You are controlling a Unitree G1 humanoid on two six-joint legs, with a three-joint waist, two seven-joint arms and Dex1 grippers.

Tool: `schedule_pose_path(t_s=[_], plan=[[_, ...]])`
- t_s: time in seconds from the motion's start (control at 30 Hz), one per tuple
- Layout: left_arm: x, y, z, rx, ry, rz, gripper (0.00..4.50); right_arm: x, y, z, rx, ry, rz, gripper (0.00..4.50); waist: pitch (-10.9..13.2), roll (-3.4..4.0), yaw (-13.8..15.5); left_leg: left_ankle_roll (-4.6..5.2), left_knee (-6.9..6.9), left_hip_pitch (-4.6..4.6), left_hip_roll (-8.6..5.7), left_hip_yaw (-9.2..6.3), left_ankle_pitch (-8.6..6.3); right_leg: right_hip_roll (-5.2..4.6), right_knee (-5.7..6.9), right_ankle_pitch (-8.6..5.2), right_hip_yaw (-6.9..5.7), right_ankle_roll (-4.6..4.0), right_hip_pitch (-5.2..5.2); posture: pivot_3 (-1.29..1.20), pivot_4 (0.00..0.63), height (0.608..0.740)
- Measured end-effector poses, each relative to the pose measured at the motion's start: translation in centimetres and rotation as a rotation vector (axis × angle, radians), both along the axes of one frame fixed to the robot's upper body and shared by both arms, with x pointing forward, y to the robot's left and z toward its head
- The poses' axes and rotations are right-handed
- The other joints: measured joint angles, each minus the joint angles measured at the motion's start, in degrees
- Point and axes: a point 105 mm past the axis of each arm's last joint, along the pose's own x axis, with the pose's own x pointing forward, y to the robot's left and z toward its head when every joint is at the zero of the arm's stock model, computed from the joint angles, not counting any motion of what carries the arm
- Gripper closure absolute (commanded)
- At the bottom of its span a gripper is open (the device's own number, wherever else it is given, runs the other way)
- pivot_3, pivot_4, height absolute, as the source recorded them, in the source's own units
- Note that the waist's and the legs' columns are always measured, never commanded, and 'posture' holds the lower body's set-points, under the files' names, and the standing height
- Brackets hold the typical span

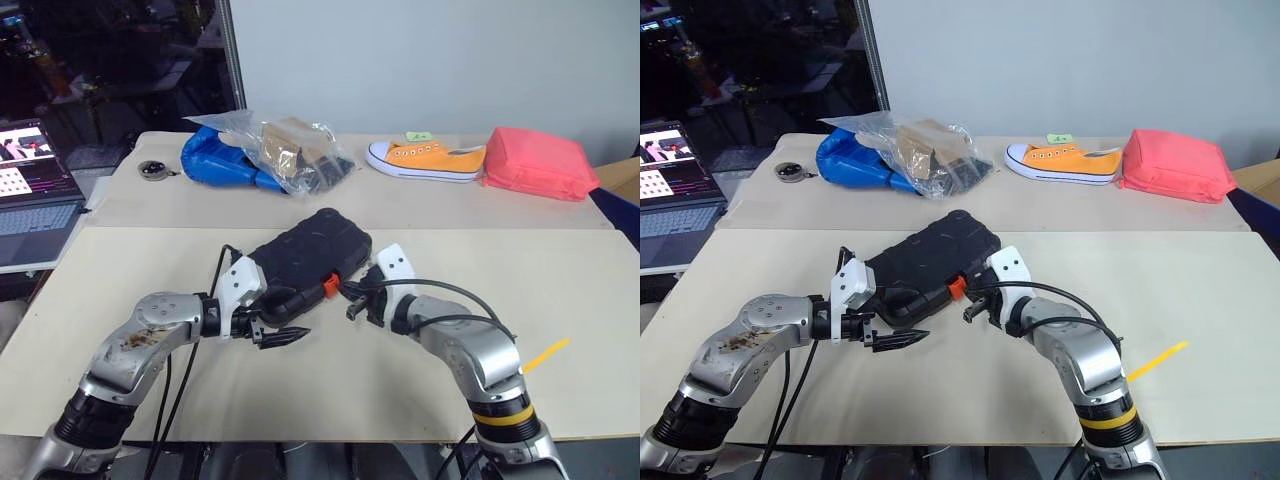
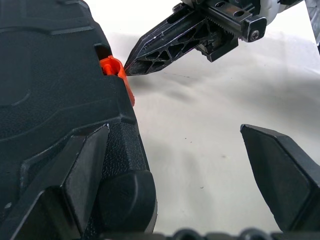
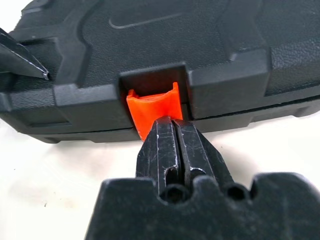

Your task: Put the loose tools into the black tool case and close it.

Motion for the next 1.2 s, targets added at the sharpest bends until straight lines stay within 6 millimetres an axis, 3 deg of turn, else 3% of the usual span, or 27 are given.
schedule_pose_path(t_s=[0.33,0.6,1.2], plan=[[-0.1,0.0,0.0,-0.002,-0.003,-0.003,0.0,-0.5,0.2,1.8,0.104,-0.056,0.038,4.43,0.0,0.0,0.01,0.0,-0.05,-0.04,-0.06,0.0,-0.01,-0.07,-0.08,0.02,0.0,-0.04,-0.01,0.0,0.15,0.74],[-0.1,0.0,-0.1,-0.002,-0.008,-0.003,0.0,0.8,0.9,0.8,0.06,-0.066,0.027,4.43,-0.01,0.0,0.04,0.0,-0.05,-0.04,-0.06,0.01,-0.01,-0.08,-0.09,0.04,0.0,-0.06,0.01,0.0,0.15,0.74],[0.2,0.3,-0.5,0.003,0.002,0.035,0.0,1.2,1.3,-0.8,-0.06,-0.079,0.044,4.43,-0.44,-0.13,-0.06,-0.01,-0.07,0.39,0.0,0.06,-0.01,-0.15,-0.08,-0.03,0.03,0.04,0.28,0.0,0.15,0.74]])
